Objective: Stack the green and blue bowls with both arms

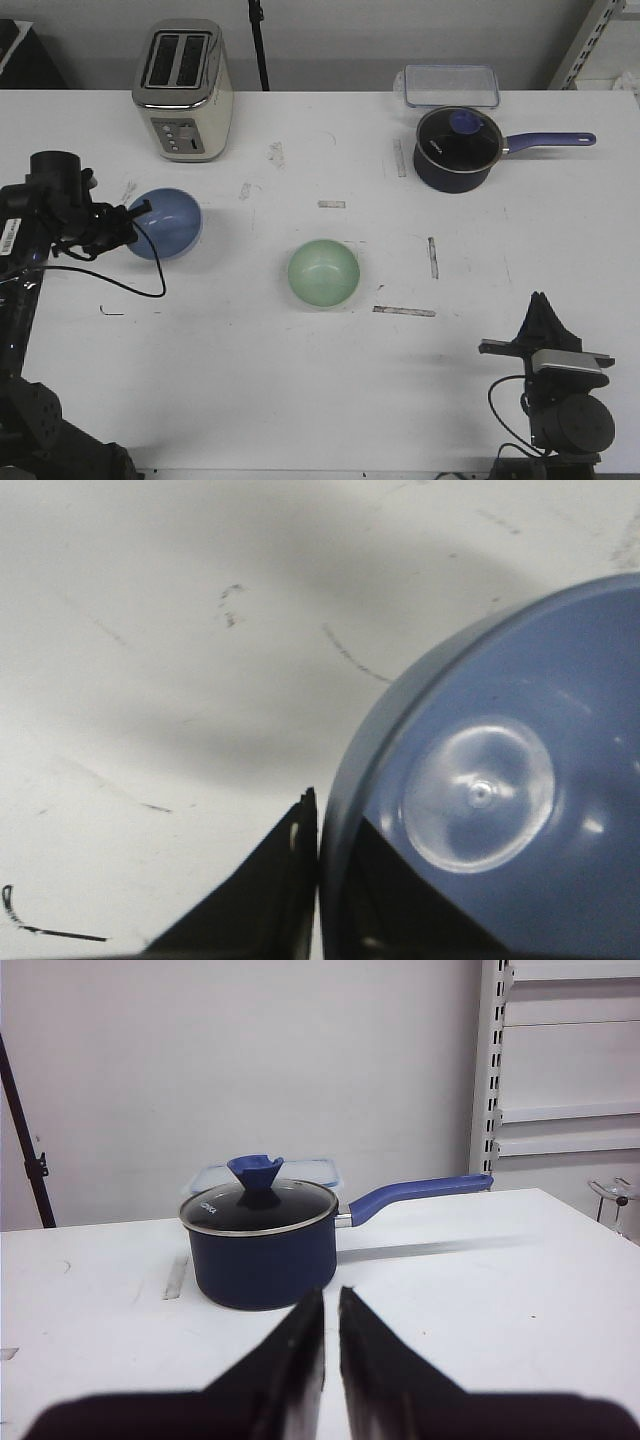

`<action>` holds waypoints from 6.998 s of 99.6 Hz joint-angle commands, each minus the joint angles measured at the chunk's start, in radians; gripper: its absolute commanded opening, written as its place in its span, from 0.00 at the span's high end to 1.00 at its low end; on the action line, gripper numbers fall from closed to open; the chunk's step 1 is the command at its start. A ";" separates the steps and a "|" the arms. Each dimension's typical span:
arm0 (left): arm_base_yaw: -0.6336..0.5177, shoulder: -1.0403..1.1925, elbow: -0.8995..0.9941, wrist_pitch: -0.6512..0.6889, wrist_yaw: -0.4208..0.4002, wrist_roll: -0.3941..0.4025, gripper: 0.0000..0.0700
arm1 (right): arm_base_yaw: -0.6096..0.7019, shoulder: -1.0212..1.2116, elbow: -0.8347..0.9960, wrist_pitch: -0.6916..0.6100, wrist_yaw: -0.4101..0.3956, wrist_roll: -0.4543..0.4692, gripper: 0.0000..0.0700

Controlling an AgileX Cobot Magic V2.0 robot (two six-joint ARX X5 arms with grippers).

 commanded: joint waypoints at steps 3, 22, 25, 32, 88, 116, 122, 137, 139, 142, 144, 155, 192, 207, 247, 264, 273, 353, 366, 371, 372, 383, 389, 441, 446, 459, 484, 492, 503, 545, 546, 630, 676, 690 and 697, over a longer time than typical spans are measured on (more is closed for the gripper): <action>-0.049 0.003 0.063 -0.019 0.007 -0.020 1.00 | 0.001 0.000 0.000 0.011 -0.002 0.012 0.97; -0.227 0.003 0.104 -0.002 0.006 -0.074 1.00 | 0.001 0.000 0.000 0.011 -0.002 0.012 0.97; -0.255 0.003 0.104 0.002 0.006 -0.081 1.00 | 0.001 0.000 0.000 0.011 -0.002 0.012 0.97; -0.345 0.009 0.104 0.021 0.006 -0.101 1.00 | 0.001 0.000 0.000 0.011 -0.002 0.012 0.97; -0.724 0.188 0.104 0.158 0.006 -0.168 1.00 | 0.001 0.000 0.000 0.011 -0.002 0.012 0.97; -0.745 0.219 0.105 0.166 0.006 -0.169 0.79 | 0.001 0.000 0.000 0.011 -0.001 0.012 0.97; -0.745 0.211 0.105 0.169 0.006 -0.169 0.75 | 0.001 0.000 0.000 0.011 -0.002 0.012 0.97; -0.744 0.174 0.105 0.175 0.006 -0.174 0.75 | 0.001 0.000 0.000 0.011 -0.002 0.012 0.97; -0.744 0.166 0.105 0.177 0.006 -0.174 0.75 | 0.001 0.000 0.000 0.011 -0.002 0.012 0.97; -0.744 0.156 0.105 0.181 0.006 -0.174 0.75 | 0.001 0.000 0.000 0.011 -0.002 0.012 0.97; -0.744 0.145 0.105 0.185 0.006 -0.174 0.75 | 0.001 0.000 0.000 0.011 -0.002 0.012 0.97; -0.737 0.091 0.105 0.206 0.005 -0.174 0.75 | 0.001 0.000 0.000 0.011 -0.002 0.012 0.97; -0.663 -0.122 0.066 0.321 -0.068 -0.114 0.77 | 0.001 0.000 0.000 0.011 -0.002 0.012 0.97; -0.640 -0.261 -0.092 0.516 -0.166 -0.015 0.77 | 0.001 0.000 0.000 0.011 -0.002 0.012 0.97; -0.457 -0.657 -0.687 1.029 -0.190 0.127 1.00 | 0.001 0.000 0.000 0.011 -0.002 0.012 0.97; -0.327 -0.873 -0.914 1.071 -0.190 0.214 1.00 | 0.001 0.000 0.000 0.011 -0.002 0.012 0.97; -0.284 -0.948 -0.993 1.117 -0.190 0.213 1.00 | 0.001 0.000 0.000 0.011 -0.002 0.012 0.97; -0.203 -1.435 -1.248 1.123 -0.189 0.212 1.00 | 0.001 0.000 0.000 0.011 -0.001 0.012 0.97; -0.203 -1.446 -1.248 1.123 -0.189 0.212 1.00 | 0.001 0.000 0.000 0.011 -0.002 0.012 0.97; -0.203 -1.446 -1.248 1.123 -0.189 0.213 1.00 | 0.001 0.000 0.000 0.011 -0.002 0.012 0.97; -0.203 -1.446 -1.248 1.123 -0.190 0.214 1.00 | 0.001 0.000 0.000 0.011 -0.001 0.012 0.97; -0.203 -1.447 -1.254 1.131 -0.192 0.214 1.00 | 0.001 0.000 0.000 0.011 0.000 0.012 0.97; -0.203 -1.448 -1.269 1.134 -0.231 0.213 1.00 | 0.001 0.000 0.000 0.011 0.000 0.012 0.97; -0.203 -1.606 -1.521 1.169 -0.255 0.212 1.00 | 0.001 0.000 0.000 0.011 0.002 0.012 0.97; -0.203 -1.622 -1.547 1.169 -0.255 0.212 1.00 | 0.001 0.000 0.000 0.011 0.002 0.012 0.97; -0.202 -1.643 -1.581 1.128 -0.254 0.209 1.00 | 0.001 0.000 0.000 0.011 0.002 0.012 0.97; -0.202 -1.643 -1.581 1.083 -0.254 0.209 1.00 | 0.001 0.000 0.000 0.011 0.002 0.012 0.97; -0.202 -1.643 -1.581 1.086 -0.254 0.209 1.00 | 0.001 0.000 0.000 0.011 0.002 0.012 0.97; -0.202 -1.643 -1.581 1.086 -0.254 0.209 1.00 | 0.001 0.000 0.000 0.011 0.002 0.012 0.97; -0.202 -1.643 -1.581 1.086 -0.254 0.209 1.00 | 0.001 0.000 0.000 0.011 0.002 0.012 0.97; -0.202 -1.643 -1.581 1.086 -0.254 0.209 1.00 | 0.001 0.000 0.000 0.011 0.002 0.012 0.97; -0.202 -1.643 -1.581 1.086 -0.254 0.209 1.00 | 0.008 -0.194 -0.196 0.001 -0.048 0.006 0.98; -0.202 -1.643 -1.581 1.086 -0.254 0.209 1.00 | 0.014 -0.194 -0.277 0.070 -0.100 0.008 0.98; -0.202 -1.643 -1.581 1.086 -0.254 0.209 1.00 | 0.014 -0.194 -0.277 0.070 -0.105 0.008 0.98; -0.202 -1.643 -1.581 1.086 -0.254 0.209 1.00 | 0.014 -0.194 -0.277 0.071 -0.104 0.008 0.98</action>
